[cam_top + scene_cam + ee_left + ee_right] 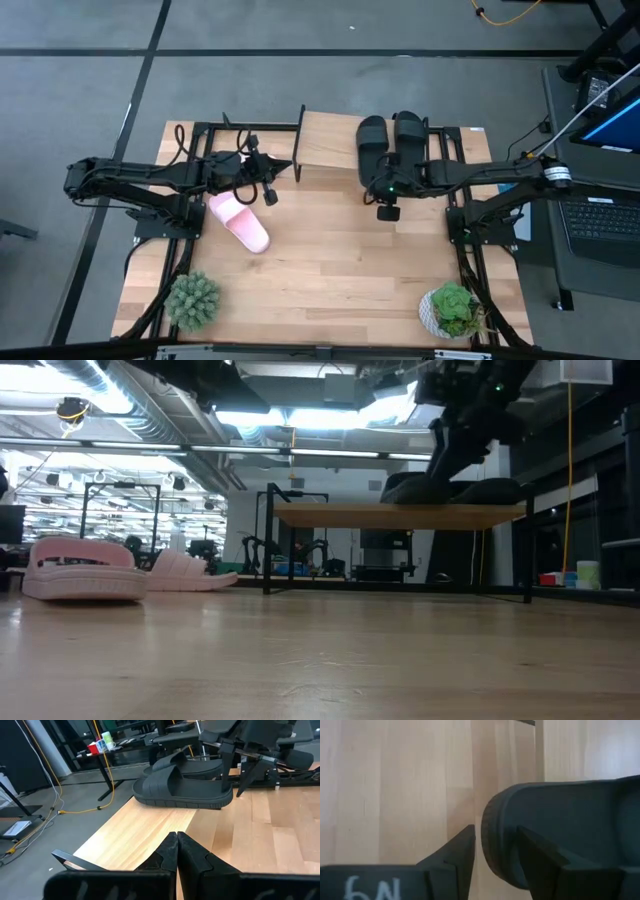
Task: Pick and place slides into the shelf
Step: Put the black slides on the shelf, then put the top pink slides on the shelf
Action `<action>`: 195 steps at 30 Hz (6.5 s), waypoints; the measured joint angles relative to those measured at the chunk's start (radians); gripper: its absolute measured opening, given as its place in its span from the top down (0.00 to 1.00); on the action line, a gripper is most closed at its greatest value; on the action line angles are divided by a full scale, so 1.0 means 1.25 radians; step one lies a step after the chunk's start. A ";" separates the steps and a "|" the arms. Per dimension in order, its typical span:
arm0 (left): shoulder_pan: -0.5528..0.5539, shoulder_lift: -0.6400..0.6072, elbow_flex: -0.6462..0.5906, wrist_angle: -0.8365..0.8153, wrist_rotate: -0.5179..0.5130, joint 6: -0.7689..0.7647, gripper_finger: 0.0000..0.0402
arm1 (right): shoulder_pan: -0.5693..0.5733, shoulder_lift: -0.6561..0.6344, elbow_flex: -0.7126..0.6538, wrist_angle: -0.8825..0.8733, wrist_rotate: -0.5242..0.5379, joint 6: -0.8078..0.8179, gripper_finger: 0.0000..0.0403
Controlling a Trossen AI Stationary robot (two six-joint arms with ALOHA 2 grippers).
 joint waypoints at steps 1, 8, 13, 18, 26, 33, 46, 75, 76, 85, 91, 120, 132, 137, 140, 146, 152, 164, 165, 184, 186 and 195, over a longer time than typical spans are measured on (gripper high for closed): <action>0.000 0.000 0.000 0.000 0.000 0.001 1.00 | 0.000 0.005 0.004 0.000 0.000 0.000 0.64; 0.000 0.000 0.000 -0.001 0.000 0.006 1.00 | 0.000 0.004 0.018 0.005 0.002 0.001 0.64; 0.000 0.000 0.000 -0.001 0.000 0.006 1.00 | -0.004 0.002 0.018 0.003 0.002 0.004 0.72; 0.000 0.000 0.000 -0.003 0.001 0.006 1.00 | -0.018 0.002 0.018 -0.003 -0.001 0.007 0.88; 0.000 0.000 0.000 -0.003 0.001 0.006 1.00 | -0.033 0.002 0.018 -0.001 0.002 0.019 0.96; 0.000 0.000 0.000 -0.003 0.001 0.006 1.00 | -0.034 0.000 0.018 -0.001 0.008 0.003 0.97; 0.000 0.001 0.000 -0.006 0.001 0.006 1.00 | -0.034 -0.069 0.018 -0.019 0.053 0.001 0.97; 0.000 0.001 0.000 -0.006 0.002 0.005 1.00 | -0.034 -0.077 0.018 -0.041 0.094 -0.024 0.98; 0.000 0.001 0.000 -0.006 0.002 0.005 1.00 | -0.034 -0.077 0.017 -0.039 0.100 -0.028 0.98; 0.000 0.001 0.000 -0.007 0.002 0.003 1.00 | -0.034 -0.077 0.017 -0.037 0.118 -0.047 0.98; 0.000 0.001 0.000 -0.007 0.002 0.003 1.00 | -0.034 -0.077 0.017 -0.053 0.118 -0.064 0.98; 0.000 0.001 0.000 -0.007 0.032 -0.016 1.00 | -0.034 -0.077 0.017 -0.117 0.117 0.021 0.88; -0.001 0.001 0.000 -0.007 0.032 -0.016 1.00 | -0.034 -0.076 0.017 -0.145 0.114 0.125 0.87; -0.012 0.001 0.000 -0.007 0.032 -0.016 1.00 | -0.034 -0.076 0.017 -0.145 0.115 0.149 0.80; -0.019 0.001 0.000 -0.007 0.032 -0.016 1.00 | -0.034 -0.076 0.017 -0.145 0.117 0.150 0.73; -0.028 0.001 0.000 -0.006 0.032 -0.016 1.00 | -0.034 -0.076 0.017 -0.144 0.118 0.150 0.65; -0.029 0.001 0.000 -0.006 0.032 -0.016 1.00 | -0.034 -0.076 0.017 -0.130 0.117 0.147 0.61; -0.029 0.001 0.000 -0.006 0.032 -0.012 1.00 | -0.034 -0.076 0.158 -0.144 0.036 0.153 0.58; -0.029 0.001 0.000 -0.007 0.032 -0.011 1.00 | -0.034 -0.076 0.164 -0.143 0.036 0.160 0.59; -0.029 -0.158 -0.001 -0.297 0.019 -0.011 1.00 | 0.061 -0.077 -0.011 0.217 0.035 0.127 0.98; -0.028 -0.160 -0.001 -0.328 0.019 -0.010 1.00 | 0.080 -0.077 -0.043 0.270 0.035 0.125 0.99; -0.028 -0.160 -0.001 -0.404 -0.061 -0.062 1.00 | 0.126 -0.077 -0.162 0.474 0.033 0.130 0.96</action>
